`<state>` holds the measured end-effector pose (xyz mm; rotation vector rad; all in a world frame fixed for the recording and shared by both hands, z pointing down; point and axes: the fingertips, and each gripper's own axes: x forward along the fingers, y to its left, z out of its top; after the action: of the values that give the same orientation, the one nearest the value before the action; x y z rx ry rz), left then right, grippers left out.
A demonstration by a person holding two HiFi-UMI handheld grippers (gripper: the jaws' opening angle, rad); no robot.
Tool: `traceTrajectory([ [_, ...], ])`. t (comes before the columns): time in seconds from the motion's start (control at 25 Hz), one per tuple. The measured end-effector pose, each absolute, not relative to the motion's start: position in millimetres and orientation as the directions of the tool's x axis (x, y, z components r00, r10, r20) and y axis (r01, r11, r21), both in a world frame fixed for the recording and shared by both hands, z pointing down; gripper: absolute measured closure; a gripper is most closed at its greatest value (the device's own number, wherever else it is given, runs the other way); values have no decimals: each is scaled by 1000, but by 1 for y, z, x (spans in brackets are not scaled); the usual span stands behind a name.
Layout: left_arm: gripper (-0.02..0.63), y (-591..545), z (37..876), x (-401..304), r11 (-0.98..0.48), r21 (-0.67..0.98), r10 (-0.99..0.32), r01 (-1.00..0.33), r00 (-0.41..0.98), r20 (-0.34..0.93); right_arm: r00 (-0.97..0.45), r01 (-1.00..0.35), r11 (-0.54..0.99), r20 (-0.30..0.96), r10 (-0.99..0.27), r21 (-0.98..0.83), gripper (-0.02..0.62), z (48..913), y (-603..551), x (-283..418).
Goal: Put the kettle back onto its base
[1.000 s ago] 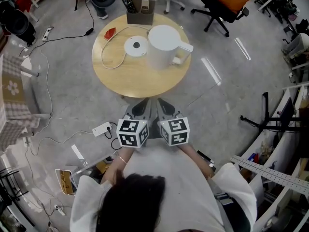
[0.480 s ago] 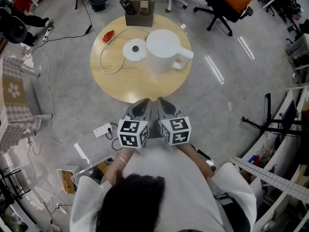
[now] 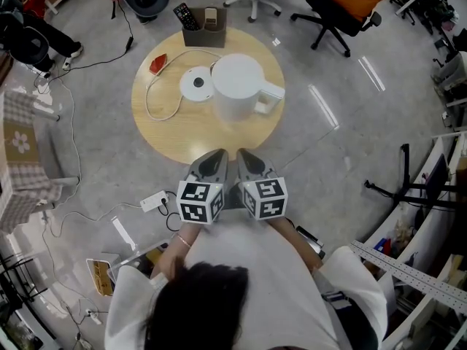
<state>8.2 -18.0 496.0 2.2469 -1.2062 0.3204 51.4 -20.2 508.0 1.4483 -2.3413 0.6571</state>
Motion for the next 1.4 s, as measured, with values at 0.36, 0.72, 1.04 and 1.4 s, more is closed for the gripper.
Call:
traceTrajectory([
  [0.36, 574, -36, 495, 27, -416, 359, -702, -836, 546, 458, -459, -888, 409, 474, -751, -211, 569, 502, -41, 74],
  [0.72, 574, -48, 498, 45, -392, 344, -713, -853, 518, 472, -499, -865, 451, 455, -737, -219, 569, 501, -58, 90],
  [1.04, 574, -61, 502, 54, -343, 356, -736, -869, 484, 473, -554, -829, 521, 437, -709, -204, 569, 497, -70, 96],
  [1.4, 574, -66, 500, 69, -335, 353, -745, -874, 475, 469, -572, -812, 552, 450, -686, -189, 568, 501, -71, 104],
])
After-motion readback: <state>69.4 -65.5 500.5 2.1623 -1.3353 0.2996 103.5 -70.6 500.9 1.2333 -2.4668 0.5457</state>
